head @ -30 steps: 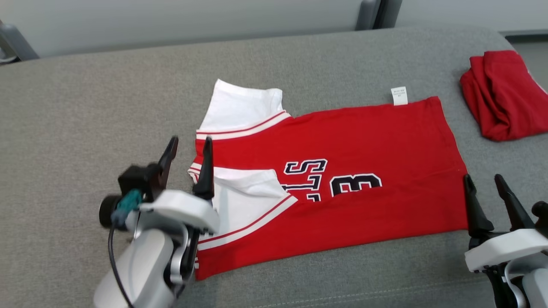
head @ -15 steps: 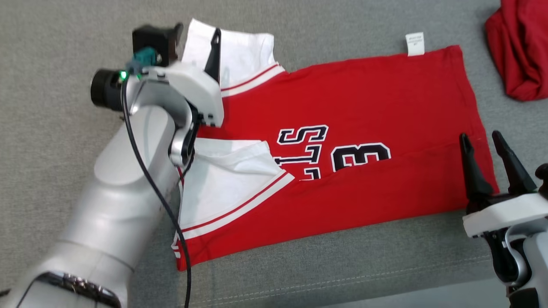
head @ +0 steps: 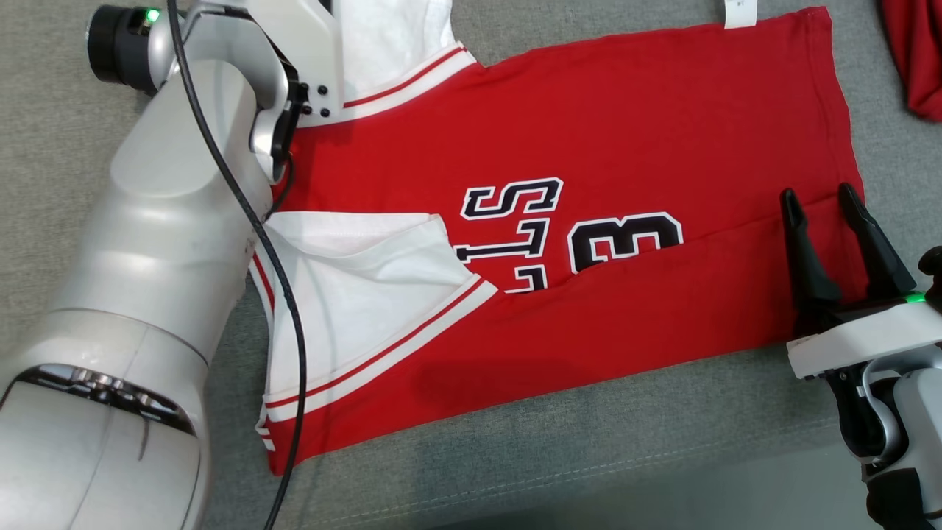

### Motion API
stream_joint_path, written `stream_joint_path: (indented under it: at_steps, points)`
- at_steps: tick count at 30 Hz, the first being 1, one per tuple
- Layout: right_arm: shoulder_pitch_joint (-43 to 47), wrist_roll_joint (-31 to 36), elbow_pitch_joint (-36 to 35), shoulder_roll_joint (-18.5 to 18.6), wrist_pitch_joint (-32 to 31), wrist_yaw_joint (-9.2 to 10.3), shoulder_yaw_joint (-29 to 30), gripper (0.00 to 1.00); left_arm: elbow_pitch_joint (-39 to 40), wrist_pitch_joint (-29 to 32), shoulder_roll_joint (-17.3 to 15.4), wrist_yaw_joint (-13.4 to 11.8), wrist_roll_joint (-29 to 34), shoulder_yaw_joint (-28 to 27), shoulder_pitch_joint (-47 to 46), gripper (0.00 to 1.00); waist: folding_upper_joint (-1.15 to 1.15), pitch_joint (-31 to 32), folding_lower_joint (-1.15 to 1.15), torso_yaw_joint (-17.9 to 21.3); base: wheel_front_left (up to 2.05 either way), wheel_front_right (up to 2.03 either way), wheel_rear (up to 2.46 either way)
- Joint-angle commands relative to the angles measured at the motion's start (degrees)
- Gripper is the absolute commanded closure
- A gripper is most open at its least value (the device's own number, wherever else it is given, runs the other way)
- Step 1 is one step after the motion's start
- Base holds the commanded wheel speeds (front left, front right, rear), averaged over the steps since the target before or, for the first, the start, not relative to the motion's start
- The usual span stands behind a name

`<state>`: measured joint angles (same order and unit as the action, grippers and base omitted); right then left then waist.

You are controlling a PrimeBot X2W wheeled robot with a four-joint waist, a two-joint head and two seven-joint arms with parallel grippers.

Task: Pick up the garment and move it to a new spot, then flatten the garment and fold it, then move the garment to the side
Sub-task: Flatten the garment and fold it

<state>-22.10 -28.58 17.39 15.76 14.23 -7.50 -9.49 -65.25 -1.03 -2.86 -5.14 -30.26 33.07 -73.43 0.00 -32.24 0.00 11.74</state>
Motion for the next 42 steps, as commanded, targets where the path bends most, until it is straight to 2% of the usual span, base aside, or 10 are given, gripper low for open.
stream_joint_path:
  at_steps: [1,8,9,16,18,19,20,30,33,42]
  points:
    - [0.3,-0.4,-1.5,0.9,0.8,0.01,-0.8,0.00,0.3,0.0,-1.5,0.2,0.8,-0.4,-2.5,0.00,0.00,-0.7,0.00,0.6,0.00,0.00,0.00]
    - [-0.3,-0.5,-1.8,0.6,0.8,0.01,-0.6,0.00,-4.7,1.0,-1.4,-0.2,1.1,0.4,-5.7,0.00,0.00,-1.7,0.00,1.7,0.00,0.00,0.00]
    - [-0.3,-0.4,-1.8,0.6,0.8,0.01,-0.5,0.00,-5.0,0.9,-1.3,-0.2,1.1,0.5,-5.9,0.03,0.00,-1.8,0.00,1.8,0.00,0.00,0.00]
    - [-0.3,0.1,-1.6,0.3,0.8,0.01,-0.3,0.00,-6.5,0.2,-1.1,-0.7,2.0,1.9,-7.1,0.51,0.00,-1.9,0.00,1.9,0.00,0.00,0.00]
    - [-0.4,0.4,-1.4,0.2,0.8,0.01,-0.3,0.00,-6.8,0.2,-1.1,-0.6,1.9,2.1,-7.4,0.58,0.00,-1.8,0.00,1.9,0.00,0.00,0.00]
    - [-0.4,0.5,-1.3,0.1,0.8,0.01,-0.3,0.00,-6.9,0.1,-1.1,-0.4,1.9,2.2,-7.5,0.75,0.00,-1.7,0.00,1.8,0.00,0.00,0.00]
    - [-0.4,0.5,-1.2,0.1,0.8,0.01,-0.3,0.00,-7.0,0.1,-1.0,-0.1,1.7,2.2,-7.5,0.98,0.00,-1.7,0.00,1.8,0.00,0.00,0.00]
    - [-2.3,-0.5,0.0,0.1,0.8,0.01,0.5,0.00,-7.4,-0.2,-0.7,2.0,-0.5,1.4,-7.7,1.00,0.00,-0.9,0.00,1.5,0.00,0.00,0.00]
    - [-5.6,-3.8,3.7,0.2,0.6,0.01,1.2,0.00,-7.4,-0.3,-0.6,3.8,-2.8,-0.3,-7.7,1.00,0.00,-0.5,0.00,1.2,0.00,0.00,0.00]
    - [-23.8,-11.2,17.6,4.5,-10.0,0.01,-1.4,0.00,-6.7,-0.2,-0.4,6.5,-4.7,-0.7,-9.7,1.00,0.00,-1.3,0.00,-0.7,0.00,0.00,0.00]
